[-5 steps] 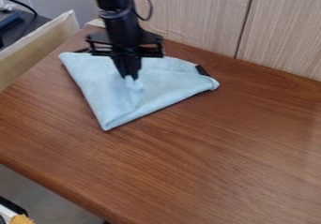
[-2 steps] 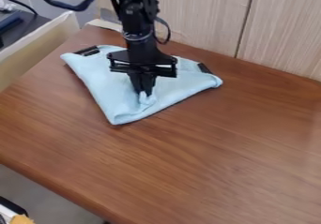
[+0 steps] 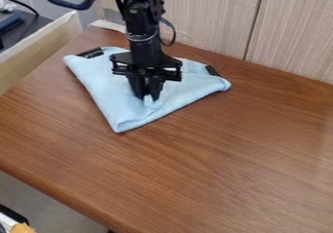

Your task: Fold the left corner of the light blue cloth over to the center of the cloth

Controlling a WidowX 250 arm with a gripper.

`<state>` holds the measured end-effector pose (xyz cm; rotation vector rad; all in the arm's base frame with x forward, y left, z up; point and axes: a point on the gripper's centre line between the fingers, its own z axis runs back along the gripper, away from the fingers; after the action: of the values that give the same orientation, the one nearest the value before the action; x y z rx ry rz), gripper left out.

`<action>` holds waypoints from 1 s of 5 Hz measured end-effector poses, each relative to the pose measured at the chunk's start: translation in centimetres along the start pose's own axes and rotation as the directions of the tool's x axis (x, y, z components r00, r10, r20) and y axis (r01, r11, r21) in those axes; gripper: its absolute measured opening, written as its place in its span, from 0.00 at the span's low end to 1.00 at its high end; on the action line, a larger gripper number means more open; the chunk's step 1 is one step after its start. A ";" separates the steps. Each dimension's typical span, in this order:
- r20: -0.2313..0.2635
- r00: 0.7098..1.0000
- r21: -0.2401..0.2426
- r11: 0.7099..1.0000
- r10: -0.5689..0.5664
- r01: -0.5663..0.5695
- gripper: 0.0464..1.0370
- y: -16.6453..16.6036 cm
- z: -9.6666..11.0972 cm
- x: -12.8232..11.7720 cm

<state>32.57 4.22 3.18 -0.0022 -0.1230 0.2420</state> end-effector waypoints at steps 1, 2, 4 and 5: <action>0.022 1.000 -0.013 1.000 0.005 -0.005 0.80 0.1 1.0 0.1; 0.042 0.999 -0.017 1.000 0.002 -0.001 0.97 0.3 2.0 0.0; 0.088 0.996 -0.044 0.999 -0.019 0.022 0.96 0.5 5.1 -0.7; 0.138 0.990 -0.055 0.998 -0.007 0.014 0.96 1.8 7.9 -1.6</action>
<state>29.65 5.48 10.83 -0.0404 -0.2668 0.2281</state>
